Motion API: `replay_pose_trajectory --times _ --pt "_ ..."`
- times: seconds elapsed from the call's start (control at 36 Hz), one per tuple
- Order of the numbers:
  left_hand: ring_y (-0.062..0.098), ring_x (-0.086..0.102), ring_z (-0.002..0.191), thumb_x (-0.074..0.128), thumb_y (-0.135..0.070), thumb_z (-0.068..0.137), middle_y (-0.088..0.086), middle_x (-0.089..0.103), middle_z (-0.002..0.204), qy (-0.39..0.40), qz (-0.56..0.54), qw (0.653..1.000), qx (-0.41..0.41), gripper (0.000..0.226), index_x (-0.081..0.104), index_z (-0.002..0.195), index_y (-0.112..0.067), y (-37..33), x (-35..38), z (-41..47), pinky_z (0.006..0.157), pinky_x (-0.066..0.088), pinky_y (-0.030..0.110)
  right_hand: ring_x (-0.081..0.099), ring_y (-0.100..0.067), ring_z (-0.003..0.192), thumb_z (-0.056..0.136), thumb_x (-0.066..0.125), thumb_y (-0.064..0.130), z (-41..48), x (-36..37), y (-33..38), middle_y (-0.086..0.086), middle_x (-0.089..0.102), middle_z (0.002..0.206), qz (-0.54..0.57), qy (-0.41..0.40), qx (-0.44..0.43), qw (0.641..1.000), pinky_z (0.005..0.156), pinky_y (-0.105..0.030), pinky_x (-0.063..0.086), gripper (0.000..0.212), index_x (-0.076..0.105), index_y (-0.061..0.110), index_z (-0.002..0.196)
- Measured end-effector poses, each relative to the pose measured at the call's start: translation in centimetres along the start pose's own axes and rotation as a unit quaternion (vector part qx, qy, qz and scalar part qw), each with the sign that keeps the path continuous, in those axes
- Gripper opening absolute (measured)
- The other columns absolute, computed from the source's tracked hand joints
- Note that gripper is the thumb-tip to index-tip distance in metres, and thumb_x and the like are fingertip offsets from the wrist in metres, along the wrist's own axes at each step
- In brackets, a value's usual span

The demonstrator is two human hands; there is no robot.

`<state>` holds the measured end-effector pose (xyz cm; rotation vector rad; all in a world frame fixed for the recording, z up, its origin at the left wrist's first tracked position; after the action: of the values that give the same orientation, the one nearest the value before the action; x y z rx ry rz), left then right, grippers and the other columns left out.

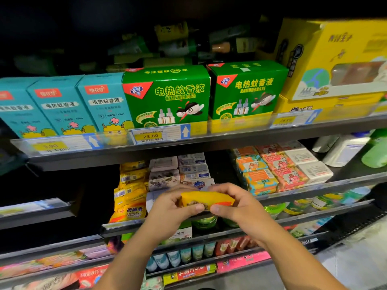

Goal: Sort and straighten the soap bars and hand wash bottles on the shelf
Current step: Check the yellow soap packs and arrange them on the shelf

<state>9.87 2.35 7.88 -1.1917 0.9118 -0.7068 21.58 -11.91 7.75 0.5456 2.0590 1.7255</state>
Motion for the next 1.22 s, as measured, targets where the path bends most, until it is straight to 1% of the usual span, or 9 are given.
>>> replay_pose_trajectory --times 0.11,0.28,0.44,0.53,0.69,0.83,1.0,1.11,1.22 --pt "0.007 0.068 0.093 0.07 -0.034 0.08 -0.004 0.07 0.104 -0.025 -0.069 0.995 -0.073 0.037 0.062 0.115 -0.025 -0.1 1.0 -0.3 0.076 0.052 0.016 0.069 -0.012 0.085 0.082 0.077 0.021 0.1 0.1 0.7 0.004 0.073 0.093 0.043 -0.047 -0.01 0.998 0.073 -0.028 0.056 0.031 0.067 0.022 0.112" --pt "0.01 0.054 0.126 0.089 -0.03 0.071 -0.024 0.041 0.144 0.071 0.002 0.997 -0.005 0.091 0.036 0.137 -0.065 0.5 0.2 -0.5 0.091 0.056 0.032 0.064 -0.014 0.065 0.094 0.067 0.014 -0.1 -0.4 0.2 -0.002 0.069 0.089 0.074 -0.072 0.003 0.995 0.048 -0.027 0.042 0.013 0.064 0.024 0.103" --pt "-0.016 0.021 0.138 0.085 -0.034 0.077 -0.034 0.014 0.153 0.135 0.173 0.971 0.094 0.077 0.043 0.135 -0.061 -0.5 0.3 -0.8 0.098 0.039 0.006 0.055 -0.016 0.057 0.098 0.06 0.015 0.0 0.1 0.3 -0.009 0.062 0.089 0.127 -0.042 -0.016 0.991 0.041 -0.026 0.039 0.012 0.067 0.023 0.091" --pt "-0.007 0.032 0.135 0.077 -0.035 0.082 -0.03 0.025 0.149 0.06 0.195 0.971 0.126 0.051 0.056 0.125 -0.053 0.0 -0.1 -0.5 0.096 0.037 0.006 0.059 -0.019 0.062 0.094 0.062 0.024 -0.1 0.5 0.6 -0.009 0.063 0.088 0.13 -0.019 0.0 0.991 0.046 -0.028 0.044 0.011 0.066 0.015 0.1" --pt "0.005 0.052 0.117 0.062 -0.054 0.087 -0.02 0.06 0.115 -0.084 0.136 0.984 0.078 0.02 0.069 0.104 -0.046 0.6 -1.1 -0.5 0.097 0.039 0.017 0.067 -0.021 0.104 0.074 0.07 0.072 -0.1 0.8 0.2 -0.003 0.069 0.113 0.047 0.043 0.008 0.998 0.084 -0.038 0.055 0.062 0.068 0.027 0.115" --pt "0.011 0.069 0.098 0.061 -0.035 0.087 0.001 0.074 0.104 -0.08 -0.082 0.993 -0.037 0.027 0.067 0.11 -0.021 0.2 0.2 -0.8 0.079 0.052 0.017 0.07 -0.016 0.104 0.085 0.079 0.024 0.1 0.8 1.1 0.001 0.075 0.11 0.006 0.009 -0.047 0.999 0.087 -0.03 0.056 0.035 0.066 0.018 0.118" --pt "0.01 0.062 0.118 0.083 -0.02 0.073 -0.012 0.053 0.135 -0.023 -0.123 0.992 -0.015 0.086 0.037 0.141 -0.047 0.4 0.3 -0.5 0.089 0.056 0.03 0.07 -0.001 0.081 0.09 0.067 -0.003 0.5 0.2 1.6 0.015 0.068 0.102 0.061 -0.078 -0.059 0.993 0.069 -0.022 0.056 0.045 0.054 0.021 0.126" --pt "-0.005 0.032 0.139 0.088 -0.035 0.073 -0.031 0.025 0.148 0.063 0.116 0.989 0.061 0.077 0.045 0.133 -0.058 0.4 -0.1 -0.4 0.1 0.05 0.024 0.071 -0.014 0.083 0.091 0.065 -0.002 0.8 -0.2 1.2 0.002 0.069 0.109 0.129 -0.087 -0.037 0.987 0.064 -0.035 0.056 0.046 0.055 0.028 0.124" --pt "-0.013 0.03 0.133 0.075 0.0 0.084 -0.025 0.026 0.148 -0.016 0.189 0.975 0.118 0.057 0.061 0.119 -0.044 -0.4 -0.7 -0.2 0.096 0.035 0.003 0.069 -0.022 0.084 0.092 0.064 0.008 1.0 0.6 0.7 -0.011 0.067 0.109 0.174 -0.043 -0.004 0.984 0.067 -0.035 0.057 0.019 0.065 0.017 0.109"
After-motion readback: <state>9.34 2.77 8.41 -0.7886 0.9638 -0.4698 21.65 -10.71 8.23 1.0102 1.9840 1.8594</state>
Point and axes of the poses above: each hand's wrist, its own z-axis towards the middle knuckle, its own x-axis out of the palm, y = z × x, the point moved 5 cm from there along z, towards the middle knuckle
